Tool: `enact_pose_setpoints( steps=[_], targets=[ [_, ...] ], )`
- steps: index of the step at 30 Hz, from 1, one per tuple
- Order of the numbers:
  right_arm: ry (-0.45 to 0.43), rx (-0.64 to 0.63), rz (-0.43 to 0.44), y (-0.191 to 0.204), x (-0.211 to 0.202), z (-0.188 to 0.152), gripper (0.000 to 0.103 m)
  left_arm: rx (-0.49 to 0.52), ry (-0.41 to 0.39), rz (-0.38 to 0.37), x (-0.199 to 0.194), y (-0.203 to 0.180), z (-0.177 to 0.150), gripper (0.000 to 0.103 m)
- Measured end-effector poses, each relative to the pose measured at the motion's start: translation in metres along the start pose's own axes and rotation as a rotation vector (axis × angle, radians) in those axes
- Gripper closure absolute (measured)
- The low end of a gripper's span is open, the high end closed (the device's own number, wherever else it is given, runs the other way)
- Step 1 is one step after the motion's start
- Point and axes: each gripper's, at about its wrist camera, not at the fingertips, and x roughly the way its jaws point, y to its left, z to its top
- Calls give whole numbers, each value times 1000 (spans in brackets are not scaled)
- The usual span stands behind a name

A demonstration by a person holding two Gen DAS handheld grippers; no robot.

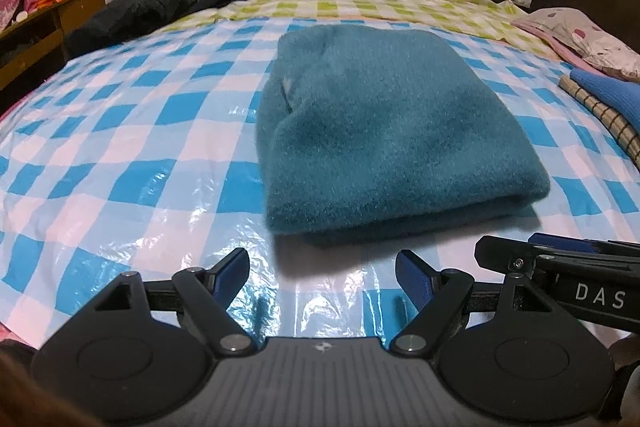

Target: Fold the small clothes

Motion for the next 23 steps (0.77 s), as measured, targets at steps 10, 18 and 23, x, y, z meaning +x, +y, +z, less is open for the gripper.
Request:
enact_pose_setpoints(
  steps=[10, 18, 23],
  targets=[
    [-9, 2, -1, 2, -2, 0, 47, -5, -11, 6, -2, 1, 2, 17],
    [-10, 4, -4, 1, -2, 1, 44, -3, -4, 6, 0, 1, 2, 17],
    [-12, 1, -4, 1, -2, 2, 44, -3, 2, 7, 1, 1, 2, 17]
  ],
)
